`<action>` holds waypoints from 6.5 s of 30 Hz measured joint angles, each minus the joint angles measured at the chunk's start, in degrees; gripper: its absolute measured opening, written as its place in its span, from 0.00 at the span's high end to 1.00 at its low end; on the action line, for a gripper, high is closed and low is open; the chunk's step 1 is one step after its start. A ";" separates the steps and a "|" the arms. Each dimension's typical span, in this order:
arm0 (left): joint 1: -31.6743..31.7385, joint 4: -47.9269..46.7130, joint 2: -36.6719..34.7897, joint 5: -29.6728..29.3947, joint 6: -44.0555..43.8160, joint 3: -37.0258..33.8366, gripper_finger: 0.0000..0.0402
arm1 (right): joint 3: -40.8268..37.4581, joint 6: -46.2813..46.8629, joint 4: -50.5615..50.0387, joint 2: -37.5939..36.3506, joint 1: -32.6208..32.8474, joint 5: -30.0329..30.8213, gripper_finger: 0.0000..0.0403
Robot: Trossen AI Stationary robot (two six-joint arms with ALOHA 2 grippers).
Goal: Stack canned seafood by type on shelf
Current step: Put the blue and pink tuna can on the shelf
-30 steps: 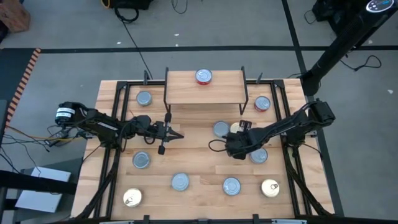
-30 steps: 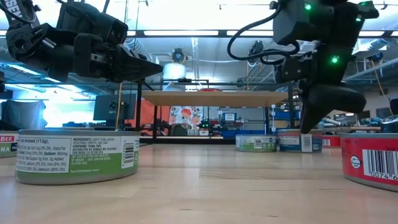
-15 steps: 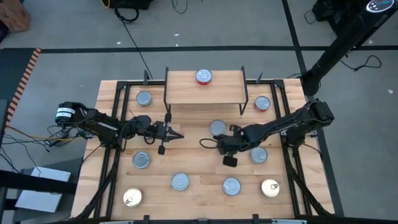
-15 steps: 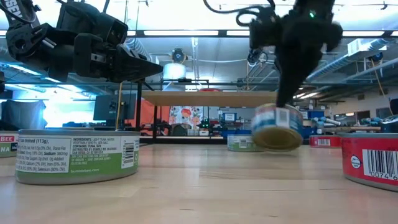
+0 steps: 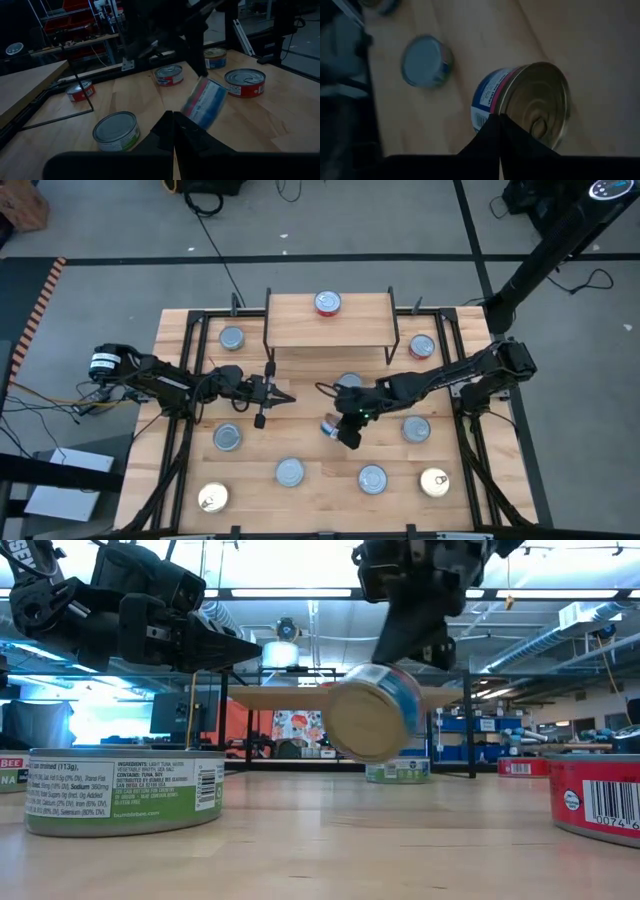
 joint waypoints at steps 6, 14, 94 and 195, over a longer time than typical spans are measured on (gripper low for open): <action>0.00 0.00 0.00 0.00 0.00 0.00 0.98 | -4.92 5.34 10.64 0.35 -1.15 -5.90 0.99; 0.01 -0.02 0.00 0.00 0.00 0.00 0.98 | -9.73 7.44 13.66 0.21 -1.85 -6.72 0.99; 0.02 -0.49 -0.02 -0.38 -0.07 -0.02 0.98 | 19.28 -5.44 -26.44 17.16 7.09 25.48 0.17; 0.00 -1.41 -0.02 -0.39 -0.13 0.00 0.98 | 33.89 -66.34 -38.07 17.21 -30.29 61.52 0.49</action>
